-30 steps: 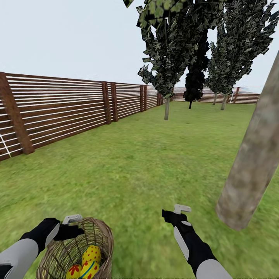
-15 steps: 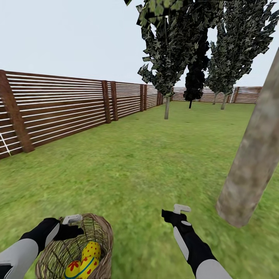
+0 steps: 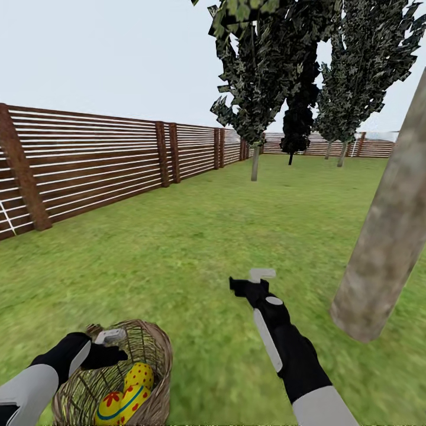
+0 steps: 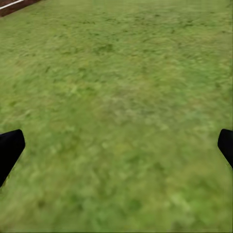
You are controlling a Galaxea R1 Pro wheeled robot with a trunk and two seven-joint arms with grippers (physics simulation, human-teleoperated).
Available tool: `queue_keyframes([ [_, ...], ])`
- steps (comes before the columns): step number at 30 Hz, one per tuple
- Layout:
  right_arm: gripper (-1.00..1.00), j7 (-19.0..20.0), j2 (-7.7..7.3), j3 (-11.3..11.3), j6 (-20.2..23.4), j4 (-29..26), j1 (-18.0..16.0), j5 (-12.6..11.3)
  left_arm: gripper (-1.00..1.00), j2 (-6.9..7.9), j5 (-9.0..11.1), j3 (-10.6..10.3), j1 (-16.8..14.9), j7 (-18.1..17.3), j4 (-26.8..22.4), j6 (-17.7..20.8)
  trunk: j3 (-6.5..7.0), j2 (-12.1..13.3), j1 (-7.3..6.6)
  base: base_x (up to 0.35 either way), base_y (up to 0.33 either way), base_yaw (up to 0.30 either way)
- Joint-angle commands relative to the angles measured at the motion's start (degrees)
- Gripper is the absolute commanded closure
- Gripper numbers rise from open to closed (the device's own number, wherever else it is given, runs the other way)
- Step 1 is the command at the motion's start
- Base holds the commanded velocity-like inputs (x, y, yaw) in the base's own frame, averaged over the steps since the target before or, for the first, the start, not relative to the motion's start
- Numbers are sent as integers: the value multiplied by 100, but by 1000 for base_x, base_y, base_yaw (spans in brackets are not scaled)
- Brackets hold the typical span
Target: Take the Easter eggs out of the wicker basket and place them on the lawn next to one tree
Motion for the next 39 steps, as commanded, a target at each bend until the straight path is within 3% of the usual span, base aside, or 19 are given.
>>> queue_keyframes([
  [1,-100,-56,-1,26,122,-174,-3,-63,-100,0,39,-4,-2,-1,-8,42,-25,-44,22,0,0,0],
  [8,-100,-55,0,124,457,-696,-2,-221,-100,2,47,-2,-2,-6,-11,48,-150,-325,175,0,0,0],
  [22,-100,-47,2,233,510,-744,-2,-374,-100,1,73,11,-2,-8,-4,57,-150,-325,175,0,0,0],
  [30,-100,-40,3,245,511,-746,-2,-385,-100,2,82,46,-7,-2,-11,628,-150,-325,175,0,0,0],
  [33,-100,-43,1,252,511,-748,-2,-536,-100,2,127,67,-15,0,-27,1057,-150,-325,175,0,0,0],
  [39,-100,-46,-5,282,511,-754,-2,-674,-100,9,164,76,-18,-76,-58,1278,-150,-325,175,0,0,0],
])
